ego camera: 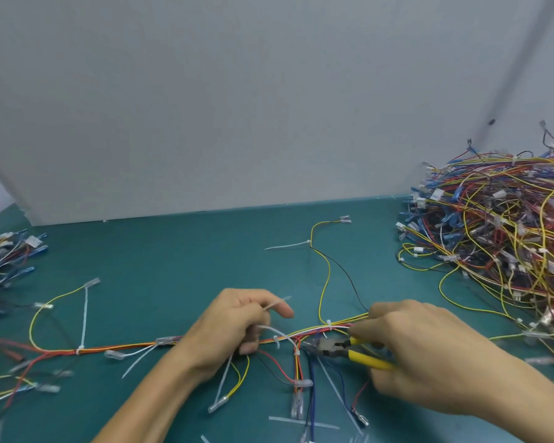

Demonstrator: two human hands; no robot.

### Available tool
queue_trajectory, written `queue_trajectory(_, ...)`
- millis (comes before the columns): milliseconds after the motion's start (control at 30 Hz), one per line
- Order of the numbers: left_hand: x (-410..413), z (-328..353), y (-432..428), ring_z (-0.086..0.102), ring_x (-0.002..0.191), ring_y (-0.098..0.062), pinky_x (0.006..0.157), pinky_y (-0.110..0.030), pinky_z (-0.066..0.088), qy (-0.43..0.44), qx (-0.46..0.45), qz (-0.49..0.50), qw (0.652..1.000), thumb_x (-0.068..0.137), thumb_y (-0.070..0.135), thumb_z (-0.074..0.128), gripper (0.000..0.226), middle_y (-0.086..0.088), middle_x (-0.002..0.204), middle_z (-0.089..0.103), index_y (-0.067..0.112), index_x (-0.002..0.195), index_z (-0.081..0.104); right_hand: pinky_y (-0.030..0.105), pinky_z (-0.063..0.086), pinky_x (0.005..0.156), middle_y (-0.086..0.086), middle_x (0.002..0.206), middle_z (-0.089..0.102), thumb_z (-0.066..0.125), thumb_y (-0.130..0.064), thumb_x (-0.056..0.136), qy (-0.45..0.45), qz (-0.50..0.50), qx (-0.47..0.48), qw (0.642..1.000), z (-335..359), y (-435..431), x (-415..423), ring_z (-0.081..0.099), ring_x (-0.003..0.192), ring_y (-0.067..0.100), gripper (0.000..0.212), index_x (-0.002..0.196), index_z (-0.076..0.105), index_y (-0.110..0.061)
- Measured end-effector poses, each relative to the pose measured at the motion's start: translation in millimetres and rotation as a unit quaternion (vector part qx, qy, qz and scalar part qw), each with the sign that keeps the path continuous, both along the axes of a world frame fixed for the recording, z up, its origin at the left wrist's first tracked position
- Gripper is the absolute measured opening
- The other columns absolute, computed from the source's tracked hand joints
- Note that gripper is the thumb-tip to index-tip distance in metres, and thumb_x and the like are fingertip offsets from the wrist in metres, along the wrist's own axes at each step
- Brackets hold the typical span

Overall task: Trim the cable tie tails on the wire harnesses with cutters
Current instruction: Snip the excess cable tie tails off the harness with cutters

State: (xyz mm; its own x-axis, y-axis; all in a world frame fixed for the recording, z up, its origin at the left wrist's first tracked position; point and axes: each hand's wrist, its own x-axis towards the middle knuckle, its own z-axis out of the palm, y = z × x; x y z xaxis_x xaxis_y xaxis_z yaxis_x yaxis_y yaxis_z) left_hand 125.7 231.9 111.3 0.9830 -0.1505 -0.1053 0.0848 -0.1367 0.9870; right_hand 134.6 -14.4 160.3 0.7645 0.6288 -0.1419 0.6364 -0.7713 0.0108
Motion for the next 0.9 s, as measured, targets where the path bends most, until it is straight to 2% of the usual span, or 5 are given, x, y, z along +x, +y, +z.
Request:
queue_trajectory(167,-3,-3,9,0.024,0.047,-0.013,0.047,-0.025,0.033,-0.001,-0.086,-0.032,0.996,0.062,0.001,0.048,0.034,-0.001,0.058,0.028,0.003,0.087,0.071,0.032,0.033,0.061,-0.009,0.093,0.045,0.044,-0.044,0.079,-0.003,-0.002,-0.006,1.000,-5,2,-3,0.041,0.078,0.018,0.024,0.098,0.048,-0.030)
queue_trajectory(333,-4,0,7,0.025,0.059,-0.020,0.064,-0.031,0.027,-0.044,0.113,-0.110,0.986,0.072,0.021,0.070,0.022,0.001,0.058,0.028,0.024,0.094,0.072,0.032,0.033,0.062,-0.009,0.096,0.046,0.044,-0.045,0.078,-0.008,-0.002,-0.010,1.000,-6,2,-4,0.043,0.080,0.017,0.029,0.102,0.049,-0.030)
queue_trajectory(433,-4,1,-1,0.042,0.063,-0.018,0.069,-0.030,0.034,-0.055,0.157,-0.102,0.981,0.071,0.038,0.076,0.021,-0.021,0.066,0.055,0.029,0.090,0.075,0.031,0.030,0.059,-0.009,0.094,0.044,0.044,-0.045,0.078,-0.008,0.001,-0.011,1.000,-6,4,-4,0.040,0.076,0.016,0.028,0.102,0.049,-0.031)
queue_trajectory(500,-3,1,-3,0.059,0.069,-0.008,0.070,-0.023,0.044,-0.067,0.172,-0.080,0.980,0.078,0.026,0.075,0.007,-0.004,0.074,0.070,0.026,0.085,0.077,0.032,0.033,0.060,-0.008,0.096,0.045,0.044,-0.046,0.079,-0.011,-0.002,-0.010,1.000,-6,5,-5,0.045,0.079,0.018,0.030,0.104,0.050,-0.031)
queue_trajectory(900,-5,4,-6,0.038,0.046,0.000,0.049,-0.011,0.029,-0.071,0.192,-0.051,0.977,0.082,0.021,0.073,0.007,0.014,0.047,0.051,0.019,0.076,0.075,0.033,0.025,0.052,-0.006,0.085,0.036,0.038,-0.050,0.082,-0.043,0.003,-0.031,0.999,-12,8,-5,0.037,0.075,0.023,0.031,0.103,0.047,-0.029)
